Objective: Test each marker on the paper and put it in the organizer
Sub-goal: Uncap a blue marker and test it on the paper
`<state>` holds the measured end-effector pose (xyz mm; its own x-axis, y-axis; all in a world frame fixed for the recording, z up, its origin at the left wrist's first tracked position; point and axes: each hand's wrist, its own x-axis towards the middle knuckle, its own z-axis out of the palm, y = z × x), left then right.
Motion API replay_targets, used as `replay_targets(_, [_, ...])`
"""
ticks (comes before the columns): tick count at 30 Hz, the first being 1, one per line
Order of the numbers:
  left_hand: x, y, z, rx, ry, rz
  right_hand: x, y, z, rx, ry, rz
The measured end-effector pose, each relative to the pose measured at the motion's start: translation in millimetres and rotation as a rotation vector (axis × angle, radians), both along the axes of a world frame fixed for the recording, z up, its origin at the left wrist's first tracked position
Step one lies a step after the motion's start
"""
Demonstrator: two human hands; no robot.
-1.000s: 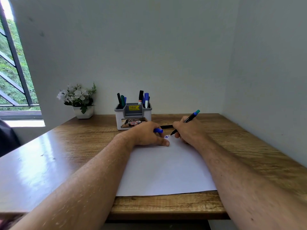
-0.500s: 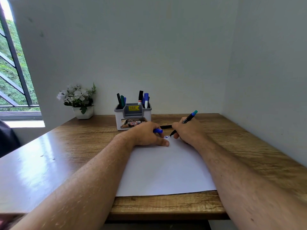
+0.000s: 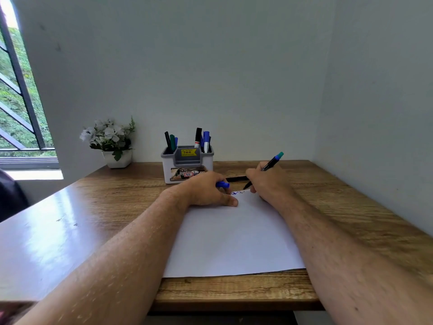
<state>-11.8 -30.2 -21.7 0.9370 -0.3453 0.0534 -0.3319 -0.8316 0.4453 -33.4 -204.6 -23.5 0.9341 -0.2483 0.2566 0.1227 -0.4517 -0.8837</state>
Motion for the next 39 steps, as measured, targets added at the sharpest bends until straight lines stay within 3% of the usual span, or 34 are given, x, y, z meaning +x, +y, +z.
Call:
replay_targets(2, [0.0,1.9,1.5,-0.083,-0.025,0.006,1.6,-0.1,2.9,0.097,-0.037,0.021])
replay_targets(5, [0.7,6.2,6.9,-0.380,-0.037,0.000,3.6,0.4,7.2,0.377,-0.045,0.162])
replay_targets(8, [4.9,9.3,7.8,-0.458,-0.077,-0.007,4.0,0.2,8.8,0.559,-0.062,0.286])
replay_targets(15, [7.4,7.9,3.4,-0.414,-0.073,0.026,1.9,-1.4,7.4,0.619,-0.111,0.354])
replay_targets(29, [-0.5,4.7,8.4,-0.486,-0.064,-0.071,1.4,2.4,6.5,0.524,-0.112,0.370])
replay_targets(39, [4.1,12.4,10.8,-0.791,-0.030,-0.029,-0.6,-0.1,8.1,0.606,-0.042,0.449])
